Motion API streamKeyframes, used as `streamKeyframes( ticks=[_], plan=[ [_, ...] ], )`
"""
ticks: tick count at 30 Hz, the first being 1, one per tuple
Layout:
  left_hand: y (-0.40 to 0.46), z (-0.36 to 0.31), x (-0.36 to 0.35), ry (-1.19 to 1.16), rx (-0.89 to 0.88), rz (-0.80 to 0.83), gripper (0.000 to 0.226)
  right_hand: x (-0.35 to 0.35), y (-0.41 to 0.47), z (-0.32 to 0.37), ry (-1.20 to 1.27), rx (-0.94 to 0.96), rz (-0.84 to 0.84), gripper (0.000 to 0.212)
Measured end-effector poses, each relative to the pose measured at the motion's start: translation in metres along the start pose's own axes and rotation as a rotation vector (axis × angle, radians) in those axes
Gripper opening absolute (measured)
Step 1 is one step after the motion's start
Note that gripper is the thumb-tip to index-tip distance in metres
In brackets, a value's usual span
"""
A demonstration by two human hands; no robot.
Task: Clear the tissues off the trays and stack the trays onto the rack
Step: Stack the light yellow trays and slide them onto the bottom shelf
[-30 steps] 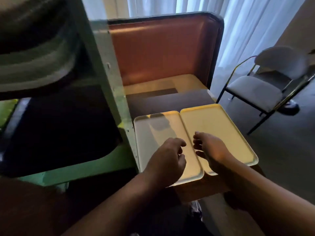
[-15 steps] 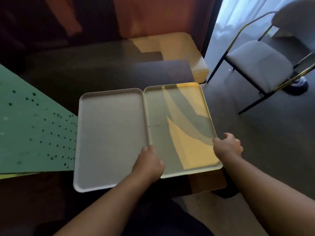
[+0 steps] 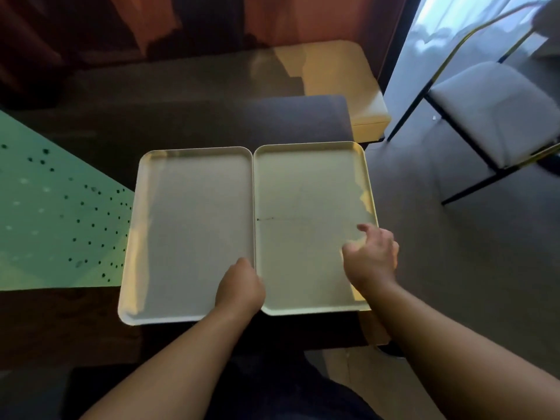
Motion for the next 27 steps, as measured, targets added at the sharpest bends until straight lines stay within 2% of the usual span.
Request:
streamKeyframes(
  ticks=[3,6,9,12,15,17,19,21,23,25,27],
  plan=[
    [-0.013,0.009,-0.002,-0.089,-0.070,0.006,0.015,-0.023,-0.024,0.028,-0.055,0.208,0.229,0.053],
    [-0.028,0.021,-0.003,0.021,-0.270,0.014,0.037,-0.041,-0.042,0.042,-0.132,0.296,0.378,0.058],
    [-0.037,0.035,-0.001,0.223,-0.465,0.027,0.041,-0.047,-0.049,0.048,-0.244,0.347,0.384,0.057],
    [-0.042,0.040,0.002,0.286,-0.670,0.010,0.037,-0.047,-0.050,0.050,-0.278,0.349,0.380,0.056],
    [-0.042,0.040,0.006,0.238,-0.822,-0.139,0.039,-0.045,-0.050,0.052,-0.310,0.352,0.414,0.059],
    [-0.050,0.028,0.025,0.130,-0.885,-0.264,0.016,-0.043,-0.049,0.058,-0.301,0.334,0.426,0.060],
    [-0.064,0.012,0.049,-0.016,-0.938,-0.393,0.008,-0.037,-0.048,0.069,-0.087,0.194,0.460,0.068],
    [-0.081,-0.015,0.075,-0.112,-0.982,-0.461,0.010,-0.028,-0.048,0.083,0.311,-0.066,0.551,0.074],
    [-0.097,-0.043,0.089,-0.157,-1.031,-0.490,0.011,-0.016,-0.049,0.097,0.610,-0.229,0.668,0.045],
    [-0.107,-0.070,0.088,-0.167,-1.073,-0.456,0.014,0.000,-0.039,0.100,0.601,-0.131,0.571,0.013],
    [-0.109,-0.089,0.080,-0.186,-1.093,-0.387,0.019,0.010,-0.022,0.082,0.507,-0.077,0.419,0.014]
  ],
)
Point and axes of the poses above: each hand's wrist, its own y-axis towards the middle knuckle, its own x-axis out of the back of the hand, z = x × y, the point moved 5 cm from there along y, towards the middle knuckle, and after that the axes turned 15 degrees about -z, right-handed, at the moved point
